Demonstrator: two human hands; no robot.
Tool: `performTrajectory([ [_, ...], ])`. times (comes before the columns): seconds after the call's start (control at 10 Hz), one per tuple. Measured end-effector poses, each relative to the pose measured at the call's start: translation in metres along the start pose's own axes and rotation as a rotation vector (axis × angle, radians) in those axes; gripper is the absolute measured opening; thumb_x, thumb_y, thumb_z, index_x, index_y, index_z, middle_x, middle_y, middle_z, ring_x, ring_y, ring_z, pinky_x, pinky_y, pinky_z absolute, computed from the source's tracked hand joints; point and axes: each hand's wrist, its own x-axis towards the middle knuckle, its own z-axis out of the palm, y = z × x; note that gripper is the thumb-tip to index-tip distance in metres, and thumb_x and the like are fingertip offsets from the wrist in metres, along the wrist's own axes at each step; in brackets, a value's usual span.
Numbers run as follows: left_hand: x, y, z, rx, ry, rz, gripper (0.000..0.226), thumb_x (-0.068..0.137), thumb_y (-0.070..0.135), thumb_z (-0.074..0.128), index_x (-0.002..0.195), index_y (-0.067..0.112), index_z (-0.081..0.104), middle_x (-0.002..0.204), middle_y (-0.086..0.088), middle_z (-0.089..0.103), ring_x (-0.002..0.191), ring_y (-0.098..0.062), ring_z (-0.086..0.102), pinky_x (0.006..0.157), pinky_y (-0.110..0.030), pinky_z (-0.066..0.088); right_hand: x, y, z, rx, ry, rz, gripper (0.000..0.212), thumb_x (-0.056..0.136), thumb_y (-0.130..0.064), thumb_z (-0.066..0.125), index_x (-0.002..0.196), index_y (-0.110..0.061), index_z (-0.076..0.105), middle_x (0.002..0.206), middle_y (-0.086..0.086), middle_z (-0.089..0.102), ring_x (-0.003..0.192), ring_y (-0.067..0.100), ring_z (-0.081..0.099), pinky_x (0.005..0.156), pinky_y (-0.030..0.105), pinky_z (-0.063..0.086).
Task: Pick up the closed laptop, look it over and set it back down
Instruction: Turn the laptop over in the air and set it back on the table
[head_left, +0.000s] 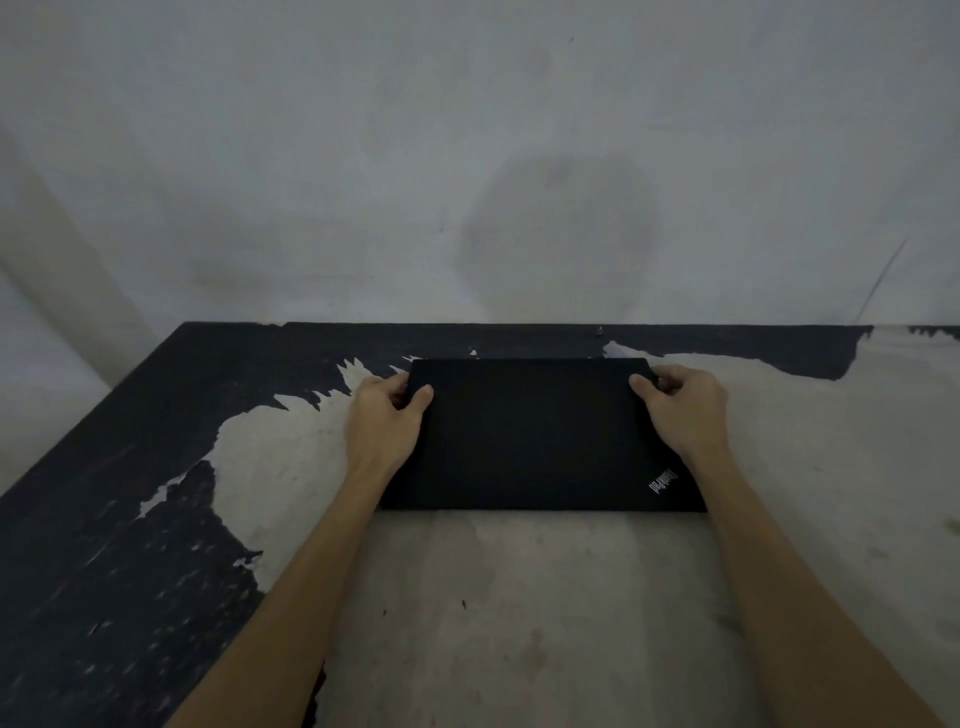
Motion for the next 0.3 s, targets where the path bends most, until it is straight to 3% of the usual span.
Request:
performTrajectory([
  [0.1, -0.004, 0.003, -0.007, -0.021, 0.028, 0.066, 0.034, 0.093, 0.023, 0.074, 0.126, 0.014, 0.071, 0.116, -0.007, 0.061, 0.094, -0.013, 0.062, 0.088, -0.028, 0.052, -0.004, -0.007, -0.003, -0.024, -0.007, -0.020, 0.027, 0.090, -0.026, 0.071, 0.107, -0.005, 0.076, 0.090, 0.009, 0.070, 0.087, 0.025, 0.066, 0.078, 0.027, 0.044],
  [0.2, -0.009, 0.007, -0.013, 0.020, 0.046, 0.174, 0.025, 0.090, 0.016, 0.076, 0.115, 0.015, 0.075, 0.108, -0.006, 0.064, 0.088, -0.011, 0.061, 0.087, -0.033, 0.058, -0.009, -0.016, -0.007, -0.150, 0.030, -0.107, 0.032, 0.088, -0.026, 0.075, 0.112, -0.004, 0.074, 0.107, 0.017, 0.070, 0.087, 0.026, 0.066, 0.078, 0.025, 0.042],
  [0.3, -0.010, 0.024, -0.026, 0.016, 0.068, 0.282, 0.018, 0.091, 0.017, 0.075, 0.109, 0.015, 0.075, 0.103, -0.003, 0.068, 0.087, -0.010, 0.062, 0.081, -0.026, 0.054, -0.016, -0.037, -0.014, -0.151, 0.053, -0.205, 0.031, 0.088, -0.029, 0.075, 0.110, -0.007, 0.074, 0.105, 0.016, 0.065, 0.089, 0.028, 0.066, 0.075, 0.025, 0.042],
])
